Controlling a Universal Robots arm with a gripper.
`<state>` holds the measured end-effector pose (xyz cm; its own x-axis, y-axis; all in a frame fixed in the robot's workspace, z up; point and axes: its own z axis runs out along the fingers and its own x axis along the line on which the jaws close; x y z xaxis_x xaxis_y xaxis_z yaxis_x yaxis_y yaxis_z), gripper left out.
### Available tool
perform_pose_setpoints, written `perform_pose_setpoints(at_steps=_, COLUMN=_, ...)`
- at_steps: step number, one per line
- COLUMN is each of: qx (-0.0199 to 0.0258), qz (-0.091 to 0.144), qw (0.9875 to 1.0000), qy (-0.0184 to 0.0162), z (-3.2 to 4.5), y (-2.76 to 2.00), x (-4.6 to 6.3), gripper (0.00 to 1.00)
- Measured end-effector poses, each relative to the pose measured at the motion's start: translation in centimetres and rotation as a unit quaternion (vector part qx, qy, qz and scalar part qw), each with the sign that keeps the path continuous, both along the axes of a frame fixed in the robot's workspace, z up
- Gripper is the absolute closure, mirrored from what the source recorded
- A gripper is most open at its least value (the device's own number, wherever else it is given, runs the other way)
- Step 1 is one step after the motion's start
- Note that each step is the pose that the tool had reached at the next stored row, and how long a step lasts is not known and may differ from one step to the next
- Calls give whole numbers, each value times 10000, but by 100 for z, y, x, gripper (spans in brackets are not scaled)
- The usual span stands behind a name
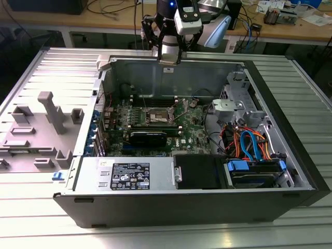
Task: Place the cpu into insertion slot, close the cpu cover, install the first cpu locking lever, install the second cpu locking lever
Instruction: 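Place the cpu into insertion slot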
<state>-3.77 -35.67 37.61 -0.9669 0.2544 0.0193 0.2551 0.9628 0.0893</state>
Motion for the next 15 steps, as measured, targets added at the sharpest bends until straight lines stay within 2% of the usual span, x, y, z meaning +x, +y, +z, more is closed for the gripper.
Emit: perform_pose_setpoints(at_steps=15, qx=0, qz=-152, qw=9999, qy=0, z=-1, y=0, x=0, gripper=46)
